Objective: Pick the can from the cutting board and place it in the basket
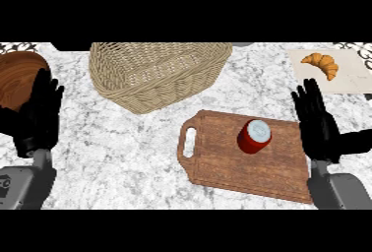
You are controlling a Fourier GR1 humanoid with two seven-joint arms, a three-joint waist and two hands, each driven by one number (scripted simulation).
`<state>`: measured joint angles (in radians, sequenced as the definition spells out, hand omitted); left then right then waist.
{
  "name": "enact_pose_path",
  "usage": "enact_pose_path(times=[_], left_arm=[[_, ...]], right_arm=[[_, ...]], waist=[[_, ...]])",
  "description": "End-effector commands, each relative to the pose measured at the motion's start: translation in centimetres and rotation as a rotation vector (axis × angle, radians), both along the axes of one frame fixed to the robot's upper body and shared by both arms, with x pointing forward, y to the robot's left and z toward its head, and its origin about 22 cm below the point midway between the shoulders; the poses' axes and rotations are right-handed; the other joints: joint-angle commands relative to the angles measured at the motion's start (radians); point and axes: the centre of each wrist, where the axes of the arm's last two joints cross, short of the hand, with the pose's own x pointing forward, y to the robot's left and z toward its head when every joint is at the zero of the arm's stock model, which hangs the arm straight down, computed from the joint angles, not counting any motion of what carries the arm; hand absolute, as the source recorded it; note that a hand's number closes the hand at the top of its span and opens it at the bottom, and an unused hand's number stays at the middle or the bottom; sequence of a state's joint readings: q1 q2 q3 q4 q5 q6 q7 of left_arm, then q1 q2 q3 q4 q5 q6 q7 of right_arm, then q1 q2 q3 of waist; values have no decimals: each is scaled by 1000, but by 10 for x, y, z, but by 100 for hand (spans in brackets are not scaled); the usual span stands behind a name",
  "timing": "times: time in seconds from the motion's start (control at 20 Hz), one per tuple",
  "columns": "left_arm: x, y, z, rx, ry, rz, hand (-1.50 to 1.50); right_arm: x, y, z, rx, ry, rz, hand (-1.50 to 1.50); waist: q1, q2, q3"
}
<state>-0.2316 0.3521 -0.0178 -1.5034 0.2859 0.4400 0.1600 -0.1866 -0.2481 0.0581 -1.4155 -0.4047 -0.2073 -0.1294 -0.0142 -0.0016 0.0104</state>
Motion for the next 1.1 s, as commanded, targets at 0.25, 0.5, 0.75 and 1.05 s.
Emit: enact_pose_path(times=[0.25, 0.5, 0.75, 1.05], left_arm=[[1, 1, 29, 463, -143, -370, 0], [3, -17, 14, 437, -122, -441, 0], [2, -8, 13, 429, -112, -435, 0], [0, 11, 6, 459, -77, -390, 0]], right_arm=[[52, 68, 45, -189, -77, 43, 150], [51, 168, 49, -27, -154, -110, -150], [78, 191, 63, -285, -142, -336, -150], [117, 104, 43, -706, 165, -397, -150]], waist=[[55, 7, -12], [68, 11, -12], [45, -5, -18], [5, -23, -31]])
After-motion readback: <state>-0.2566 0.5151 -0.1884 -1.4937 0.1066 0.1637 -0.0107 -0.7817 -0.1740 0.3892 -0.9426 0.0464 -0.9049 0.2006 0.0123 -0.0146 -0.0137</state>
